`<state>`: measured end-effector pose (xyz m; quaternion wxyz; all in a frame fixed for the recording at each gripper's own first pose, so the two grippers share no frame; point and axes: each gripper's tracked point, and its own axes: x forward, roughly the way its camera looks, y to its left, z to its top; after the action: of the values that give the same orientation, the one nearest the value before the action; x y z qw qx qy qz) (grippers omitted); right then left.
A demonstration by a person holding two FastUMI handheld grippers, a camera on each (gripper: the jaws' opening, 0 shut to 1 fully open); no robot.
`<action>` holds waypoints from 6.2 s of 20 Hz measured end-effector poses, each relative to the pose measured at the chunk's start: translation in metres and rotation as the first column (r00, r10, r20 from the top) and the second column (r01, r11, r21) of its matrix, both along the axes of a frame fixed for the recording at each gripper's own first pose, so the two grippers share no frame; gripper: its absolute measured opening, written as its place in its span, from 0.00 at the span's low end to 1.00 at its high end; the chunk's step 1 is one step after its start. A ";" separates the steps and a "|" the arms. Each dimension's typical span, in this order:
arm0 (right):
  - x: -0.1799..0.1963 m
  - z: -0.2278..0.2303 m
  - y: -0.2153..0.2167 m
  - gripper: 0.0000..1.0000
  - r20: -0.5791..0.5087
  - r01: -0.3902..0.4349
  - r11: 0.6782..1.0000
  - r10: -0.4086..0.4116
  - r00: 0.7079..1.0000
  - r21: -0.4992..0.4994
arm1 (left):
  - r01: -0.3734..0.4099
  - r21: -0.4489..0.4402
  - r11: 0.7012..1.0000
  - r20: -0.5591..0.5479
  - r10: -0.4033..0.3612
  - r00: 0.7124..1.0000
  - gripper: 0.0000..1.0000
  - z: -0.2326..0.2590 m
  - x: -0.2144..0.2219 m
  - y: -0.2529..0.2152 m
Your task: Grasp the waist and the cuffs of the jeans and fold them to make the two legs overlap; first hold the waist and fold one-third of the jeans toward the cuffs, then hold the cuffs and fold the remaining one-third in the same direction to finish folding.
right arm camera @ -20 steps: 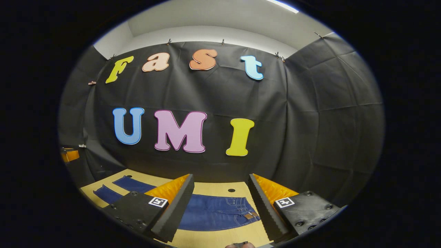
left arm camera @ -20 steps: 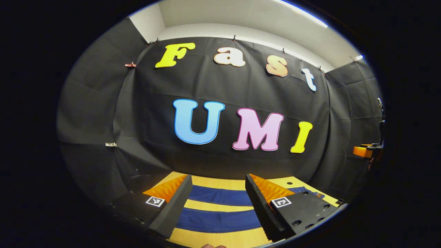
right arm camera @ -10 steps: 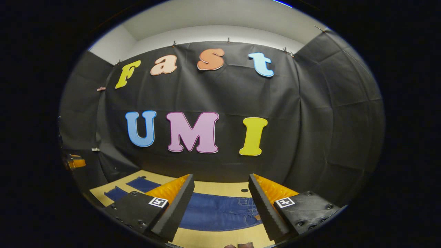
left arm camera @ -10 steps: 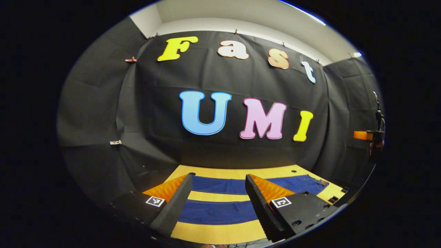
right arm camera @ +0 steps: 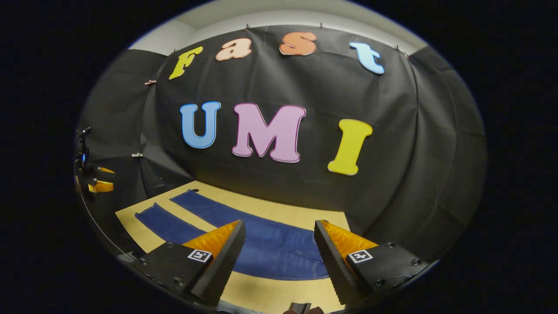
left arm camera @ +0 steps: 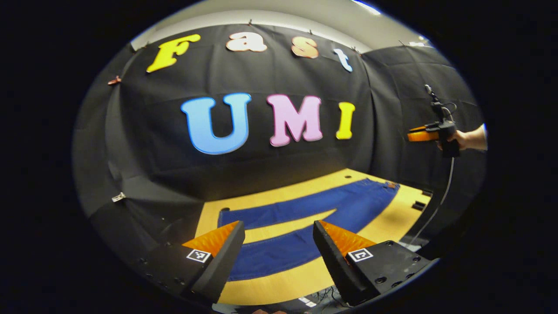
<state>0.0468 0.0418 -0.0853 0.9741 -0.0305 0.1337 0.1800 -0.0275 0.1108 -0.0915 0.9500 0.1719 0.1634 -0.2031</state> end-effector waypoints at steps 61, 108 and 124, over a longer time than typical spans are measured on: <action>0.319 -0.253 -0.081 0.11 -0.531 -0.045 0.955 -0.124 0.838 -0.294 | -0.002 0.541 0.841 -0.587 0.379 0.716 0.06 -0.183 0.371 0.033; 0.291 -0.381 -0.155 0.29 -0.876 0.816 0.575 -0.364 0.317 0.057 | -0.216 0.021 0.976 -0.250 0.214 0.944 0.99 -0.130 0.251 -0.115; 0.296 -0.201 -0.109 0.05 -0.344 0.473 0.864 -0.396 0.851 0.175 | -0.230 -0.116 0.966 -0.259 0.194 0.946 0.97 -0.102 0.204 -0.026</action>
<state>0.3427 -0.0670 -0.2859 0.9537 0.1525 0.2578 -0.0285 0.1768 0.0853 -0.1934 0.9488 0.0575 0.2818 -0.1307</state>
